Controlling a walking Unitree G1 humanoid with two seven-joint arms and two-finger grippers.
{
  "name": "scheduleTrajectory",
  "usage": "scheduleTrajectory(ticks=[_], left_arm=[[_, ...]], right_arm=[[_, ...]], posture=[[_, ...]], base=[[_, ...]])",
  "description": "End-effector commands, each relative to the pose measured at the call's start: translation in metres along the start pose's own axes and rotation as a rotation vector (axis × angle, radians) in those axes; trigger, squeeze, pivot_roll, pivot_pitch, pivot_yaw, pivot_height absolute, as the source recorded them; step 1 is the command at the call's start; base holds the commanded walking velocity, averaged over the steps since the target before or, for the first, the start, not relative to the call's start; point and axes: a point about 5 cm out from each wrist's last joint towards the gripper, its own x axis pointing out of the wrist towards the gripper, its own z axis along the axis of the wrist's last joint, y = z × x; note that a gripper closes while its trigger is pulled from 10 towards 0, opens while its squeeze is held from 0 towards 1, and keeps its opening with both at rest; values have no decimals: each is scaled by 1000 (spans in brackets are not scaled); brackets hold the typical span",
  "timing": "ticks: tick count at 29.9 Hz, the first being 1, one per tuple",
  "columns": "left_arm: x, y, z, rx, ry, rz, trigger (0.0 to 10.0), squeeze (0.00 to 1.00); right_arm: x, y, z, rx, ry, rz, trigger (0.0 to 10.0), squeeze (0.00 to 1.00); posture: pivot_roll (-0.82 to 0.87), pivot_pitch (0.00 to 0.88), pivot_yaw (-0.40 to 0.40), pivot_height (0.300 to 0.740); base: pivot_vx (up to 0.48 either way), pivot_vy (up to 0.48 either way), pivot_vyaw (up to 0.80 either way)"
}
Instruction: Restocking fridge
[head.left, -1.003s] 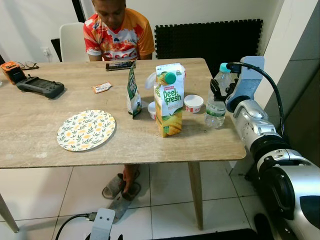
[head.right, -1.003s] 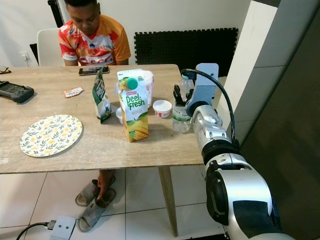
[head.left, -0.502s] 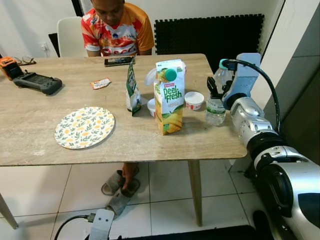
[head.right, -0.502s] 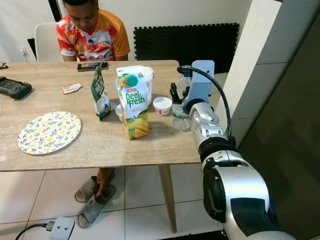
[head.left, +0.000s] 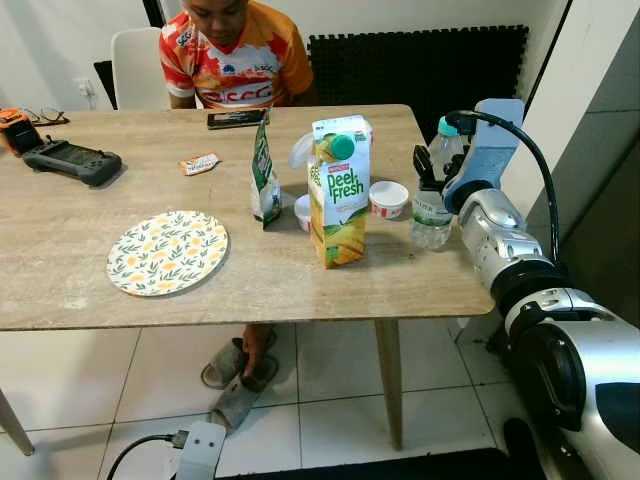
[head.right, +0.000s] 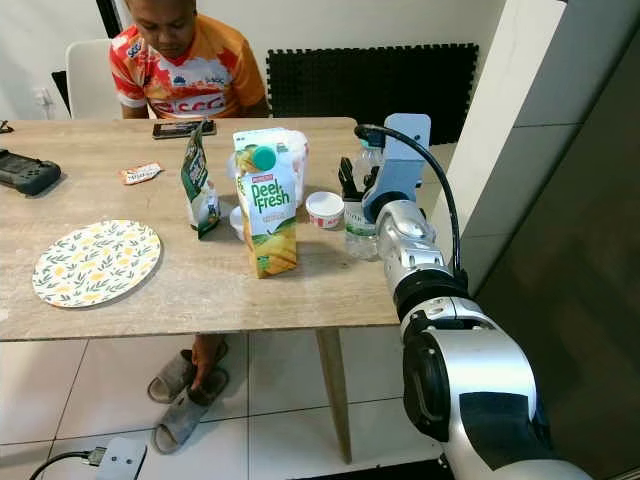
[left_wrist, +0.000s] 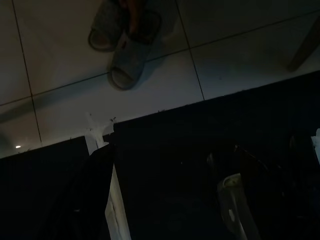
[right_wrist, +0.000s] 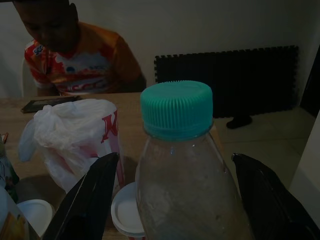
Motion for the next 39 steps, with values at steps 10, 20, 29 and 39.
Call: scheduleTrajectory(ticks=[10,20,29,39], left_arm=[[-4,3,-10,14,48,-2,10000,0],[-2,2,-8,12,47,-1,10000,0],[5,-4,-1,-1,41,0,10000,0],[7,-9,0,-9,43,-6,10000,0]], right_arm=[[0,1,-1,25,4,-2,0,0],[-1,-1,-3,44,-3,-2,0,0],[-5,-23,2,74,-64,-21,0,0],[-11,-36,18,112,-113,120,0,0]], posture=[[91,276,9,740],[84,249,6,740],[50,213,16,740],[40,212,10,740]], base=[[0,0,0],[0,0,0],[0,0,0],[0,0,0]])
